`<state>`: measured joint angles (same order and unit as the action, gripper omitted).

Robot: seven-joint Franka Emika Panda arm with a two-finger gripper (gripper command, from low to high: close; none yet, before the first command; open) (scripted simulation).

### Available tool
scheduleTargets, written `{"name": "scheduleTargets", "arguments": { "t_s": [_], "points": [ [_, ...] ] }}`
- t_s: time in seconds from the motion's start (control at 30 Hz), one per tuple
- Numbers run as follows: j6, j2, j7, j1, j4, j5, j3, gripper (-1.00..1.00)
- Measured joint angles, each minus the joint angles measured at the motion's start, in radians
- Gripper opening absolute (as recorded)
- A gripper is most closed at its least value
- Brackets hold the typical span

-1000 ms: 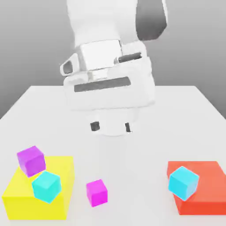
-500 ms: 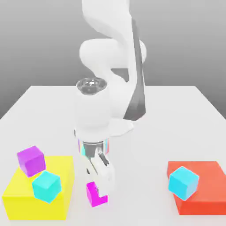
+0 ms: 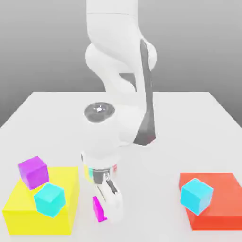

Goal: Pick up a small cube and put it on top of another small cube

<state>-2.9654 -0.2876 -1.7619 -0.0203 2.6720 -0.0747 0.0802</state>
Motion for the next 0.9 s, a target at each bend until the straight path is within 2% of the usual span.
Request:
{"name": "scheduleTargets", "arguments": {
  "t_s": [0.17, 0.3, 0.6, 0.9],
  "points": [
    [0.082, 0.103, -0.028, 0.020, 0.019, 0.038, 0.028, -1.00],
    [0.149, 0.172, -0.001, 0.022, 0.029, 0.031, 0.017, -1.00],
    [0.314, 0.234, 0.494, 0.129, -0.059, -0.027, -0.131, -1.00],
    [0.474, 0.314, 0.930, 0.263, -0.149, 0.025, -0.213, -1.00]
  ]
}}
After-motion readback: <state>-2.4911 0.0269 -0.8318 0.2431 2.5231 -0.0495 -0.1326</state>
